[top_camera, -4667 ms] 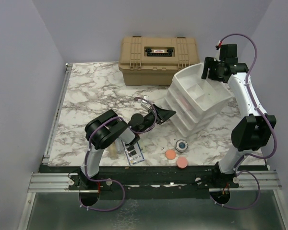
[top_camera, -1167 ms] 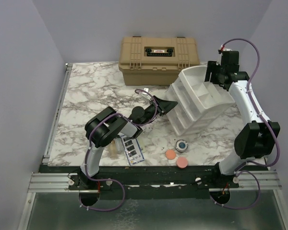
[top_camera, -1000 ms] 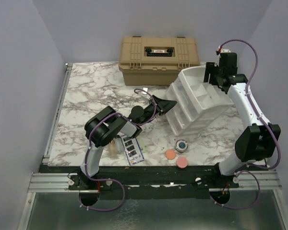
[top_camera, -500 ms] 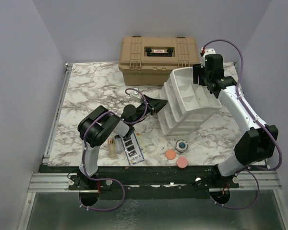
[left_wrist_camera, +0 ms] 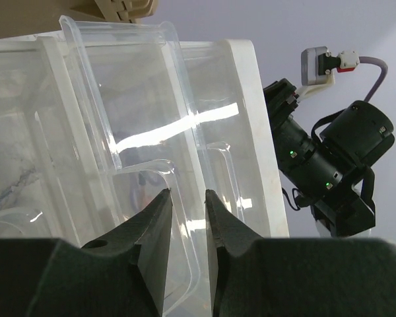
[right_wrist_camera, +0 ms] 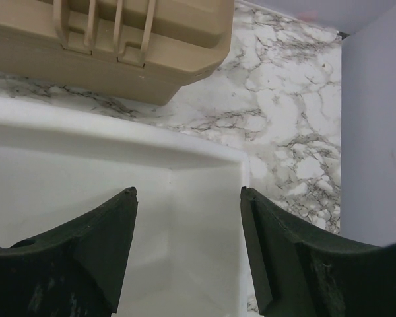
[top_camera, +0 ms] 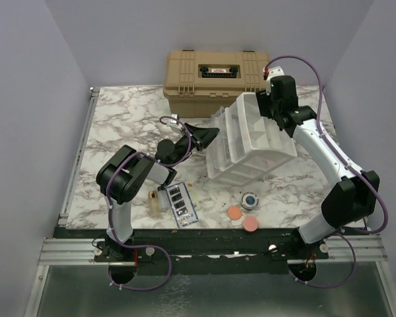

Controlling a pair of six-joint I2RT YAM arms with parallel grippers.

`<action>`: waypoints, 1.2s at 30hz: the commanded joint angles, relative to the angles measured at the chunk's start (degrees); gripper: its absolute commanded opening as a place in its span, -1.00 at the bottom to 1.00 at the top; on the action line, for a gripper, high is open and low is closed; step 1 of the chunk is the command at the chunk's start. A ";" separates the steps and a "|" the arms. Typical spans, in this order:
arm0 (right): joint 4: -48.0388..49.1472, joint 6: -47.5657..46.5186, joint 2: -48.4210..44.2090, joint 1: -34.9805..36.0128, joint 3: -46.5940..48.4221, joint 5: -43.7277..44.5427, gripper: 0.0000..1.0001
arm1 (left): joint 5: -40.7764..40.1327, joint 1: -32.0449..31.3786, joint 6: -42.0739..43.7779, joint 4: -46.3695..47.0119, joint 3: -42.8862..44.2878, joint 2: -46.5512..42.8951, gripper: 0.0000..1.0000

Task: Organize the makeup
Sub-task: Open the drawer in the storage box.

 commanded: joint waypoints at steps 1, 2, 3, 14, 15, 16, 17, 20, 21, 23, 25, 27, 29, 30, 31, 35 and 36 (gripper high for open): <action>-0.73 0.48 2.89 3.04 0.89 1.82 0.37 | 2.56 1.06 -1.57 18.48 0.06 -1.26 -0.45; -1.16 0.69 3.26 3.11 1.24 2.38 0.37 | 2.88 1.69 -1.66 18.49 -0.25 -1.79 -0.45; -1.18 0.71 3.49 3.12 1.36 2.64 0.37 | 3.45 2.31 -1.97 18.45 -0.53 -2.28 -0.45; -3.58 0.26 6.94 7.99 7.81 5.17 0.38 | 6.53 8.99 -1.94 18.48 -6.54 -4.94 -0.45; -3.90 0.60 7.40 8.13 8.39 5.36 0.38 | 7.45 9.85 -2.03 18.49 -6.82 -5.43 -0.45; -4.09 0.97 7.76 8.39 8.85 5.60 0.38 | 8.21 10.67 -2.12 18.50 -7.24 -5.76 -0.45; -4.35 1.36 8.09 8.58 9.35 5.64 0.38 | 8.77 11.46 -2.22 18.50 -7.85 -6.19 -0.45; -5.69 2.39 9.23 9.60 11.13 4.60 0.38 | 10.91 13.55 -2.32 18.44 -9.88 -6.52 -0.45; -6.12 2.58 9.68 10.23 11.74 4.30 0.39 | 11.74 14.16 -2.20 18.45 -10.41 -6.48 -0.45; -7.06 2.65 10.97 11.68 13.05 3.67 0.39 | 13.34 15.65 -1.79 18.49 -11.43 -6.30 -0.44; -8.34 2.58 12.66 13.10 14.63 3.26 0.41 | 14.12 16.62 -0.98 18.48 -12.54 -6.26 -0.44; -8.96 2.63 14.26 14.47 15.95 3.43 0.41 | 14.88 16.88 -0.27 18.49 -12.93 -5.32 -0.43; -9.21 2.65 15.93 16.00 17.25 4.19 0.41 | 15.96 17.05 0.18 18.46 -12.94 -3.98 -0.43; -9.41 2.58 16.79 16.76 18.08 4.73 0.42 | 16.02 17.13 0.65 18.48 -13.43 -3.72 -0.43; -9.70 2.57 17.69 17.29 18.73 5.18 0.42 | 16.02 17.40 1.06 18.49 -13.98 -3.55 -0.43; -10.10 1.73 20.08 17.77 20.40 7.24 0.42 | 16.88 18.35 1.63 18.46 -15.12 -3.12 -0.43; -9.66 0.64 20.14 17.84 20.12 7.37 0.42 | 17.24 18.55 1.75 18.47 -15.31 -2.93 -0.43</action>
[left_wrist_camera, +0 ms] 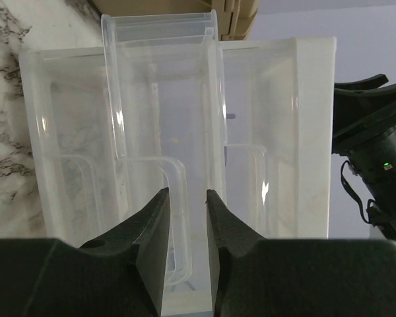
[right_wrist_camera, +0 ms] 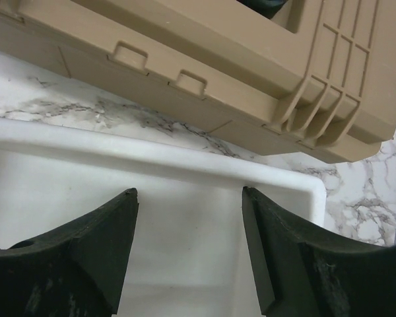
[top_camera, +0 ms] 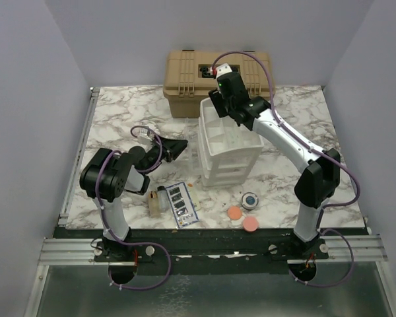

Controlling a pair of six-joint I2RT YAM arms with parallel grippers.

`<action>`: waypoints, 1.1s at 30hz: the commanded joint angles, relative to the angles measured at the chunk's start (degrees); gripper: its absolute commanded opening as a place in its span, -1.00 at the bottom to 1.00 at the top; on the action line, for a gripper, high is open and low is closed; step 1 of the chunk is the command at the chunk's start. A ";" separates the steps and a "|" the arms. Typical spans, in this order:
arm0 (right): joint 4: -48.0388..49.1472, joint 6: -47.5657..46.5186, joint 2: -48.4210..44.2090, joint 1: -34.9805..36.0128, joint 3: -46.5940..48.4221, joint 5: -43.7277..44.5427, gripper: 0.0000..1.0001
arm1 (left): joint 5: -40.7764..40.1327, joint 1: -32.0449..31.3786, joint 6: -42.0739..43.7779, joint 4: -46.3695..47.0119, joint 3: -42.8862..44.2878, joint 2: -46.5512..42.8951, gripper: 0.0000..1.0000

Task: Organize the makeup
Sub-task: Open the drawer in the storage box.

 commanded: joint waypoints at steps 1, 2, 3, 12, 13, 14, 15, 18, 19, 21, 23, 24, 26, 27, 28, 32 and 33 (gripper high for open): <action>-3.91 -2.15 3.32 0.73 -0.63 1.66 0.42 | 3.47 0.90 1.78 18.28 -0.47 0.65 -0.43; -3.72 -3.06 3.32 0.75 -0.84 2.19 0.43 | 3.45 1.09 1.99 18.35 -0.73 0.81 -0.43; -3.35 -4.27 3.32 0.73 -1.16 2.88 0.43 | 3.51 1.20 2.14 18.36 -0.87 1.07 -0.43; 1.46 -12.27 0.34 -1.43 -7.11 4.03 0.51 | 4.28 1.38 3.56 18.36 -1.76 1.67 -0.43; 2.28 -13.13 -0.19 -1.94 -7.85 4.04 0.52 | 4.36 1.35 3.57 18.31 -1.95 1.74 -0.43; 2.76 -13.62 -0.80 -2.61 -8.47 3.98 0.53 | 4.45 1.30 3.57 18.31 -2.15 1.76 -0.43; 3.00 -13.90 -1.42 -3.56 -8.92 3.49 0.53 | 4.47 1.27 3.64 18.35 -2.35 1.83 -0.43; 3.25 -13.94 -3.10 -6.35 -10.05 2.51 0.54 | 4.49 0.72 4.06 18.36 -2.80 2.14 -0.42; 3.31 -14.29 -3.70 -6.83 -10.56 2.23 0.53 | 4.35 0.46 4.17 18.32 -2.79 2.38 -0.42; 4.49 -15.27 -4.81 -7.20 -12.14 2.08 0.55 | 4.60 -0.09 4.18 18.32 -2.43 2.78 -0.39; 5.05 -15.85 -5.81 -7.74 -13.39 2.24 0.56 | 4.76 -0.64 4.33 18.36 -2.12 2.55 -0.32; 5.20 -16.10 -6.33 -8.34 -13.92 1.90 0.56 | 4.88 -0.84 4.42 18.36 -2.09 1.95 -0.24; 6.38 -17.50 -7.89 -8.99 -15.71 0.33 0.56 | 5.22 -1.11 4.61 18.26 -2.11 0.28 -0.02; 6.72 -18.09 -8.74 -9.01 -16.31 -0.56 0.57 | 5.40 -1.26 4.62 18.17 -2.13 -0.61 0.01; 6.91 -17.99 -9.39 -9.01 -16.34 -1.08 0.57 | 5.46 -1.45 4.62 18.12 -2.04 -1.55 0.05; 5.62 -15.99 -10.82 -9.01 -13.79 -5.61 0.59 | 4.05 -2.71 5.43 14.82 -1.31 -4.81 0.16; 5.36 -15.39 -11.05 -9.01 -13.29 -6.77 0.60 | 3.87 -3.34 7.18 10.69 -0.61 -6.16 0.20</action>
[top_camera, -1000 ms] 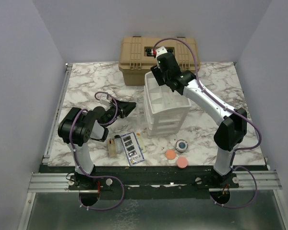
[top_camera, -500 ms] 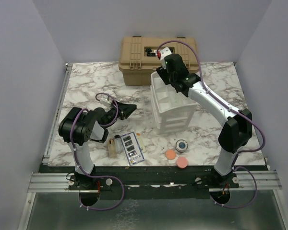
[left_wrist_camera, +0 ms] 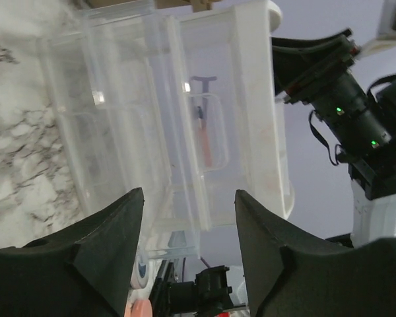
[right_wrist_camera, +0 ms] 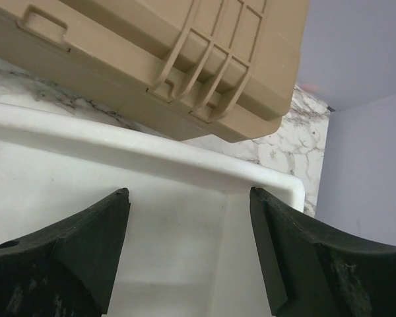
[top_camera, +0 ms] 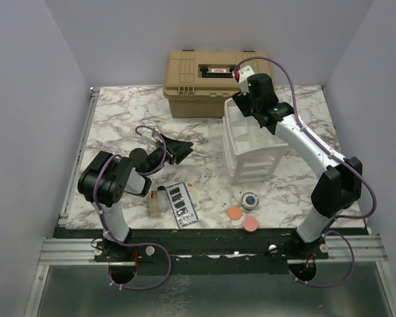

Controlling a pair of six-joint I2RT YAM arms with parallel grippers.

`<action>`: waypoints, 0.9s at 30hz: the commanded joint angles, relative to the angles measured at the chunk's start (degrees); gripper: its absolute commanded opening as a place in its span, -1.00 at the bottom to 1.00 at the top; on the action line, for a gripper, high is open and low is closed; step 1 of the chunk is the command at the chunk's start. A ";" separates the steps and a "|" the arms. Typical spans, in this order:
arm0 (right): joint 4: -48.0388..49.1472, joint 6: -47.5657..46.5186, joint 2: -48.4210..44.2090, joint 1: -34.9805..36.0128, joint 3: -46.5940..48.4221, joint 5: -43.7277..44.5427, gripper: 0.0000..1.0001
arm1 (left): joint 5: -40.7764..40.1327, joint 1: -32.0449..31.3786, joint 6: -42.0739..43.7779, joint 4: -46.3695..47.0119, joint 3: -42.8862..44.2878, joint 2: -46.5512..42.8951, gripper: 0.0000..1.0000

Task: Organize the makeup
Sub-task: Open the drawer in the storage box.

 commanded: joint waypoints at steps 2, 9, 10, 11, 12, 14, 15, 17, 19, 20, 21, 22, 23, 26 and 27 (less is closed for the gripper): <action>-4.11 0.72 -2.20 -0.07 1.51 -7.18 0.60 | -1.26 -3.94 11.79 -4.88 3.75 -10.02 0.28; -3.86 2.67 -3.19 -0.07 -0.99 -7.68 0.65 | -19.49 -10.90 40.03 -59.12 16.12 -24.81 0.41; -3.70 3.21 -3.32 -0.07 -1.27 -7.77 0.65 | -21.65 -11.52 41.38 -63.17 18.12 -25.21 0.41; -3.55 3.52 -3.39 -0.07 -1.48 -7.81 0.66 | -23.80 -12.51 42.71 -66.82 19.69 -25.29 0.41; -3.51 3.79 -3.47 -0.07 -1.59 -7.75 0.67 | -25.49 -13.48 43.68 -69.48 20.94 -25.06 0.41; -3.65 4.55 -3.54 -0.07 -1.52 -7.92 0.68 | -28.75 -16.20 44.51 -73.34 23.53 -23.92 0.41; -3.81 4.77 -3.58 -0.07 -1.56 -8.14 0.69 | -30.37 -17.41 44.64 -75.29 25.01 -23.07 0.41; -3.80 5.21 -3.78 -0.07 -1.59 -8.40 0.69 | -35.30 -19.78 45.12 -81.07 29.19 -19.99 0.39; -3.71 5.36 -3.76 -0.07 -1.77 -8.43 0.70 | -38.06 -21.33 45.59 -85.02 32.44 -17.70 0.38; -3.75 5.41 -3.80 -0.07 -1.78 -8.42 0.70 | -38.61 -21.82 45.37 -85.24 33.17 -17.01 0.38; -3.75 5.59 -3.83 -0.07 -1.89 -8.32 0.70 | -39.54 -22.57 45.10 -85.25 33.85 -16.35 0.38; -3.83 5.72 -3.80 -0.07 -1.91 -8.20 0.70 | -40.81 -23.30 45.01 -85.99 34.54 -15.69 0.38; -3.91 5.83 -3.81 -0.09 -1.94 -8.14 0.70 | -41.81 -24.02 45.05 -87.22 35.44 -15.03 0.38; -3.72 6.15 -3.85 -0.07 -2.37 -7.42 0.71 | -44.26 -25.21 45.50 -90.67 37.88 -12.32 0.32; -3.63 6.16 -3.85 -0.10 -2.58 -6.93 0.71 | -45.24 -25.47 45.59 -91.07 37.95 -11.93 0.27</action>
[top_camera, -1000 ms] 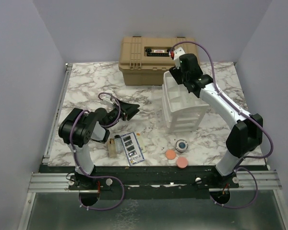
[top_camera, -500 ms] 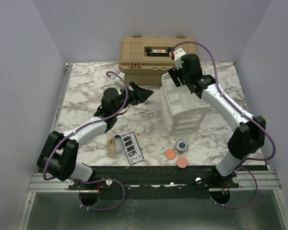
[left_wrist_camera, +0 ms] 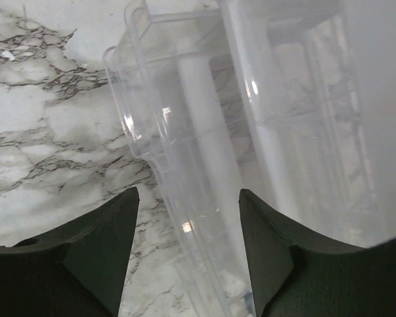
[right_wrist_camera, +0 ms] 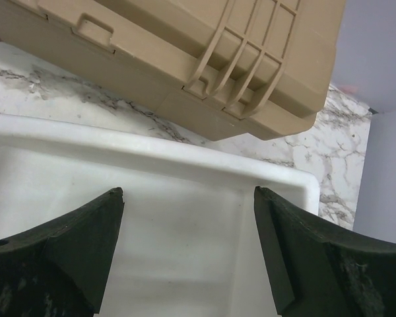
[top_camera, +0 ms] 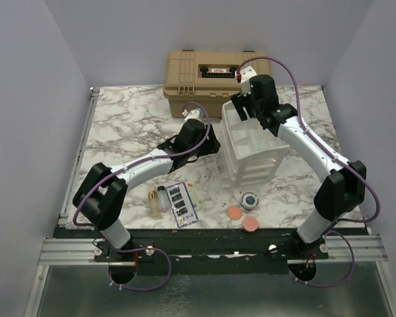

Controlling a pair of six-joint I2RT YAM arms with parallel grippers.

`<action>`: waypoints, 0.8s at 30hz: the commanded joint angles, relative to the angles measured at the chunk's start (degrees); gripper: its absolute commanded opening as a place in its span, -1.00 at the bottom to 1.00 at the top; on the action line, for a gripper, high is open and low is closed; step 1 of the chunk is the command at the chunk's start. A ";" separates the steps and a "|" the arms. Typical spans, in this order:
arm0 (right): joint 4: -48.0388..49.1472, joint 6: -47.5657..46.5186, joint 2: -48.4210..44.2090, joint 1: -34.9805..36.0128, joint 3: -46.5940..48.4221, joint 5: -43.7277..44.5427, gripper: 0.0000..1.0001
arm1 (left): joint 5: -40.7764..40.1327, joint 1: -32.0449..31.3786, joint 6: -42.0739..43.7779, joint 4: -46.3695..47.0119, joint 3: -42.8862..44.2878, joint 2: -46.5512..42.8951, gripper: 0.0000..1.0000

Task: Organize the makeup
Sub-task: Open the drawer in the storage box.

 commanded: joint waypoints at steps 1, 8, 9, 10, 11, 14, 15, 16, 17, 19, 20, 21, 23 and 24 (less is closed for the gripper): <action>-2.00 0.97 -1.64 0.10 -1.72 0.52 0.71 | -8.00 -1.27 1.79 -7.16 2.70 2.55 0.22; 1.56 -2.81 -2.26 -0.12 -4.45 3.09 0.71 | -9.45 -1.49 4.14 -9.12 2.75 4.13 -0.34; 2.00 -3.22 -2.42 -0.34 -4.82 3.16 0.71 | -9.65 -1.48 4.31 -9.23 2.30 3.64 -0.38; 2.39 -3.50 -2.55 -0.55 -5.02 3.20 0.71 | -9.84 -1.44 4.45 -9.24 1.93 3.08 -0.38; 2.70 -3.77 -2.70 -0.79 -5.20 3.26 0.70 | -10.09 -1.44 4.58 -9.29 1.58 2.57 -0.38; 3.47 -4.49 -3.15 -1.33 -5.77 3.13 0.70 | -10.23 -1.39 4.93 -9.32 1.18 1.63 -0.39; 3.31 -4.45 -3.24 -1.45 -5.62 2.98 0.71 | -9.59 -1.44 5.10 -9.25 1.36 1.71 -0.39; 2.92 -4.27 -3.35 -1.47 -5.37 2.34 0.70 | -8.48 -1.43 5.32 -9.22 1.79 2.03 -0.39; 2.61 -4.00 -3.60 -1.48 -5.17 1.08 0.71 | -7.71 -1.43 5.42 -9.26 2.27 2.44 -0.38; 2.56 -3.20 -4.16 -1.48 -4.72 -0.52 0.71 | -7.38 -1.40 5.21 -9.32 2.46 2.66 -0.38; 2.13 -2.83 -4.35 -1.48 -4.14 -0.80 0.71 | -7.55 -1.43 5.02 -9.33 2.38 2.56 -0.36; 1.31 -2.59 -4.28 -1.55 -3.34 -1.26 0.72 | -7.66 -1.43 4.92 -9.20 2.24 2.42 -0.30; -0.91 -2.16 -4.11 -1.58 -1.19 -3.30 0.76 | -7.00 -1.40 4.71 -9.09 2.11 1.88 -0.19; -1.84 -1.62 -4.04 -1.61 -0.13 -4.50 0.80 | -6.46 -1.43 4.70 -8.86 2.14 1.68 -0.17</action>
